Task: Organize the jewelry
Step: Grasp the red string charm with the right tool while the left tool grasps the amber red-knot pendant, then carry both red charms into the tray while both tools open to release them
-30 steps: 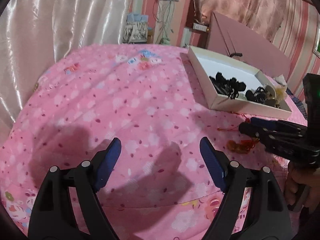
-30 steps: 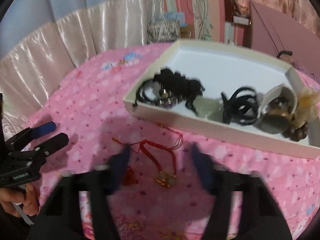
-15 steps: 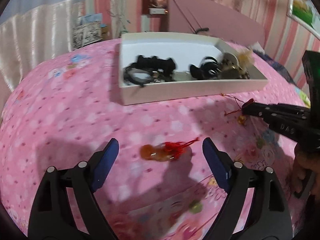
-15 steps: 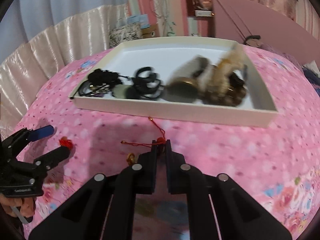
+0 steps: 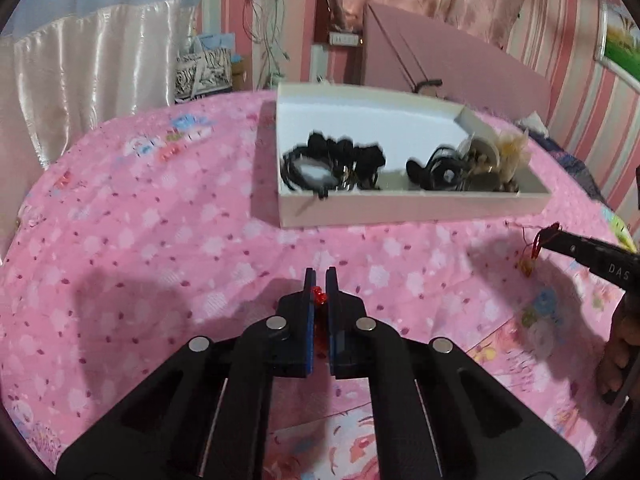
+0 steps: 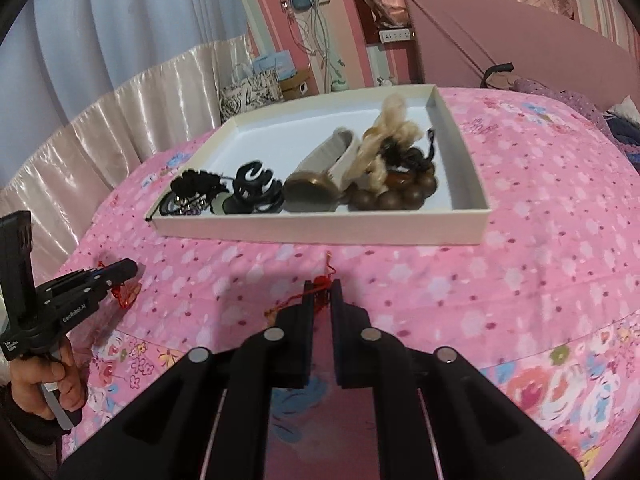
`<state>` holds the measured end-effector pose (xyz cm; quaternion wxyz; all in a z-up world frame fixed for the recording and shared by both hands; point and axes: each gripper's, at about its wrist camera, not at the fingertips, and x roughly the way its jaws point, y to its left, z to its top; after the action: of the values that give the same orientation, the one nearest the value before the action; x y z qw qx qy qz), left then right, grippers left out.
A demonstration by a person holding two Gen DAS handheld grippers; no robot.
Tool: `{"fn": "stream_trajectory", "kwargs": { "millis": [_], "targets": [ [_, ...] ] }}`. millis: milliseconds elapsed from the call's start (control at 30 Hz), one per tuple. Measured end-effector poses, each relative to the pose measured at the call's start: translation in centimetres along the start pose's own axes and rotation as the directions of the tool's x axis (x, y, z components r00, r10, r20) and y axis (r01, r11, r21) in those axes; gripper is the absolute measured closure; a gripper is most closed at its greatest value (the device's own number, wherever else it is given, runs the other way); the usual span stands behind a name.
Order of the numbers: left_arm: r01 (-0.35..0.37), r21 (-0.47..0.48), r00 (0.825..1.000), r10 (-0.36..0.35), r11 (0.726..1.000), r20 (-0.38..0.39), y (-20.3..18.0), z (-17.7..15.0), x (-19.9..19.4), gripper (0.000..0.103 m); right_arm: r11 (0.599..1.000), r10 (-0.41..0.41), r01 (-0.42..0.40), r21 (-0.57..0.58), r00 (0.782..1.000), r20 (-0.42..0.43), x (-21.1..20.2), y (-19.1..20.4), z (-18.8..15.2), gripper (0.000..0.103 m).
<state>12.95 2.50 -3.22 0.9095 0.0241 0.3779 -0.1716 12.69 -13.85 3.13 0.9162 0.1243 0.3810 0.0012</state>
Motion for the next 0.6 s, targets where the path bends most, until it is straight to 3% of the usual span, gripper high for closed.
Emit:
{"fn": "stream_trajectory", "kwargs": {
  "millis": [300, 600],
  "targets": [
    [0.037, 0.001, 0.994, -0.037, 0.999, 0.101, -0.5, 4.8, -4.3, 0.101, 0.999, 0.037, -0.035, -0.02, 0.996, 0.084, -3.2, -1.3, 4.1, 0.096],
    [0.09, -0.018, 0.986, -0.086, 0.996, 0.142, -2.4, 10.8, -2.3, 0.101, 0.995, 0.102, -0.103, -0.002, 0.986, 0.133, -2.1, -3.2, 9.2, 0.096]
  ]
}}
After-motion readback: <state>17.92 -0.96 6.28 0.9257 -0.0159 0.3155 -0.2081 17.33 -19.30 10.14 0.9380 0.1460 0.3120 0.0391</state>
